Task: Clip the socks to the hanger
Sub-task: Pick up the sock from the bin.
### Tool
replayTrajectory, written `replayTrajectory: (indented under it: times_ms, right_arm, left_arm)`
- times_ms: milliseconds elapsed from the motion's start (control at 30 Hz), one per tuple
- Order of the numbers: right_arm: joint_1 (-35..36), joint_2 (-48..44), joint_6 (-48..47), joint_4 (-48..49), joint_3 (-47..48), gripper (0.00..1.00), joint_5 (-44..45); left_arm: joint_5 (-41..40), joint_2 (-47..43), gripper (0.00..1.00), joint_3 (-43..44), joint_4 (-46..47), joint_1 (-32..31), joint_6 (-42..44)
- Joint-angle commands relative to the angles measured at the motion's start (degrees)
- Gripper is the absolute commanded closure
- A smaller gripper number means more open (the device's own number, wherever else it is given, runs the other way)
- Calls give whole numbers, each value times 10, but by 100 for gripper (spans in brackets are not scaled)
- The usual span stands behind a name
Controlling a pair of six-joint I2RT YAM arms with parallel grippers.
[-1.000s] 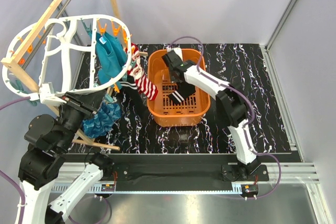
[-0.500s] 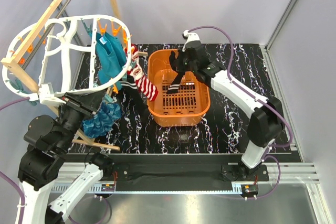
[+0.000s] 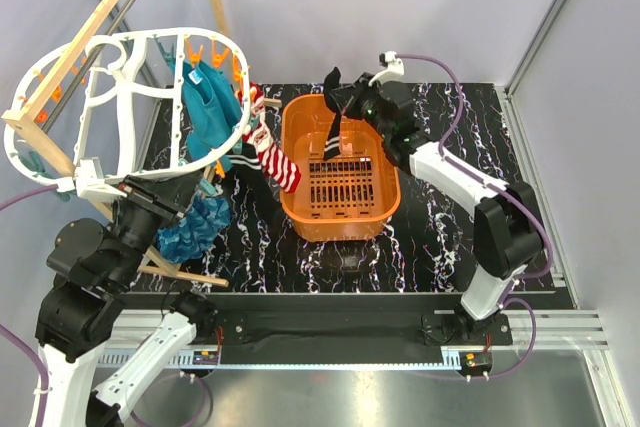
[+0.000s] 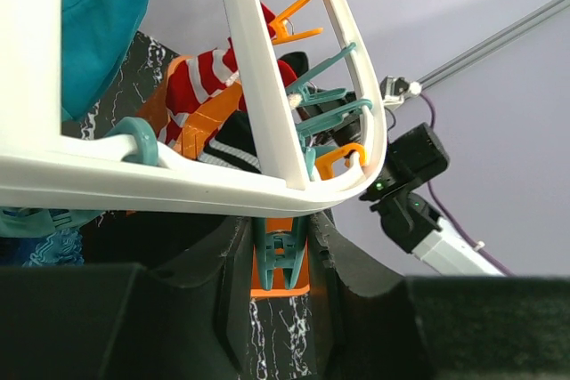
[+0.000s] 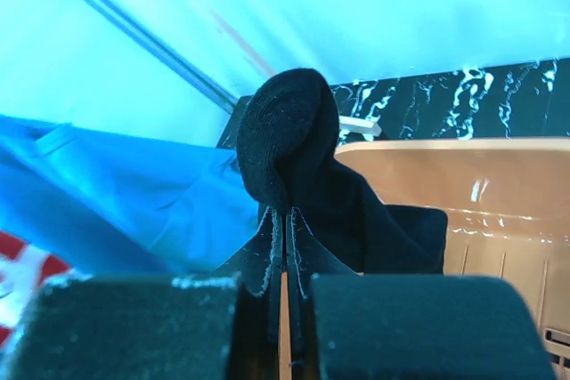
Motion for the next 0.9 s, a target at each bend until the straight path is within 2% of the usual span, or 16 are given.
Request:
replayTrajectory:
  times_ms: [0,33,133,233,367,400,467,500,600,667,700,733,767,867]
  right_arm:
    - [-2,14,39,108,-26,98,49]
    - [-3,14,38,89,-32,94,57]
    - [-2,-6,46,75,-96,88,60]
    - [0,-49,68,-13,-146,86,81]
    - [23,-103,41,-105,-182,68,110]
    - [29,-107,26,-167,-165,62,115]
    - [35,-115,12,-231,-132,57,114]
    - [47,-117,-9,-270,-124,48,127]
    - [67,-112,-64,-319,-80,33,148]
    - [67,-78,-102,-328,-34,30,127]
    - [67,-59,-150,-336,-15,27,96]
    - [67,-13,-174,-350,11,26,83]
    - [67,15,-194,-373,78,26,74]
    - [64,124,-228,-453,199,26,77]
  left_arm:
    - [10,5,100,2,30,0,4]
    - [11,6,100,4,30,0,5]
    - [12,4,100,2,29,0,5]
    - [11,1,100,0,30,0,7]
    - [14,2,100,-7,35,1,8]
    - [15,2,100,-7,36,1,9]
    - [16,3,100,-10,38,1,9]
    - [16,3,100,-9,38,0,9]
    - [13,4,100,-7,37,0,15]
    - [11,4,100,-6,37,0,15]
    - [10,3,100,-6,37,1,16]
    - [10,3,100,-7,37,0,15]
    - [11,4,100,-7,37,1,15]
    - [11,4,100,-6,35,1,11]
